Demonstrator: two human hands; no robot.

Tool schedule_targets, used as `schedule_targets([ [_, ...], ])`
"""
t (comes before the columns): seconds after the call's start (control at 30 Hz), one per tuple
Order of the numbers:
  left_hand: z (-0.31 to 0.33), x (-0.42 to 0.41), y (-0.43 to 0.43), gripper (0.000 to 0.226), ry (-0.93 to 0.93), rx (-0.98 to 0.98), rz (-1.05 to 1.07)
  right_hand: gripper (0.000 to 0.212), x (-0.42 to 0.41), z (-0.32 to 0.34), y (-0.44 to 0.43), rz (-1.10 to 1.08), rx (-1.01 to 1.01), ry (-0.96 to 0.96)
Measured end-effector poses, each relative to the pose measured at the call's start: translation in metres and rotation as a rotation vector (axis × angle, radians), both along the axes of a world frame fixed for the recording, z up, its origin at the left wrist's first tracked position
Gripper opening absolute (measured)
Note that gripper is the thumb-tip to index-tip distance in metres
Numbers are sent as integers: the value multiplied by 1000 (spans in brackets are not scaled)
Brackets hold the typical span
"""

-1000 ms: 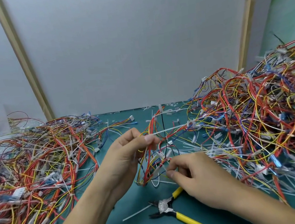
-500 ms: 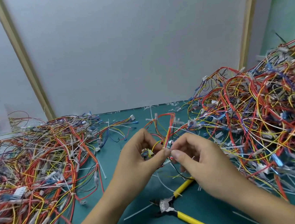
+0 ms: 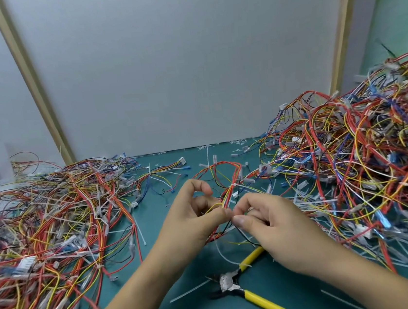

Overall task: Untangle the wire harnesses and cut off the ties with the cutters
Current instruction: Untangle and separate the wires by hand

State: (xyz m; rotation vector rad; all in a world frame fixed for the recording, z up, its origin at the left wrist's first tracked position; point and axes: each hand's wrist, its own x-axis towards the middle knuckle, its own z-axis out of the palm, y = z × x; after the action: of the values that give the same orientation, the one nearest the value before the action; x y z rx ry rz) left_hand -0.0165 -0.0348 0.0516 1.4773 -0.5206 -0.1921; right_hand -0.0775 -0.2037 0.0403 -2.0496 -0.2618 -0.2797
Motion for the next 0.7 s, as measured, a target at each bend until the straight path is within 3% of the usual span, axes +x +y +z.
schedule_targets([
  [0.57, 5, 0, 6, 44, -7, 84, 7, 19, 4, 1, -5, 100, 72, 50],
  [0.7, 7, -3, 7, 32, -185, 237, 95, 21, 5, -1, -7, 76, 123, 55],
])
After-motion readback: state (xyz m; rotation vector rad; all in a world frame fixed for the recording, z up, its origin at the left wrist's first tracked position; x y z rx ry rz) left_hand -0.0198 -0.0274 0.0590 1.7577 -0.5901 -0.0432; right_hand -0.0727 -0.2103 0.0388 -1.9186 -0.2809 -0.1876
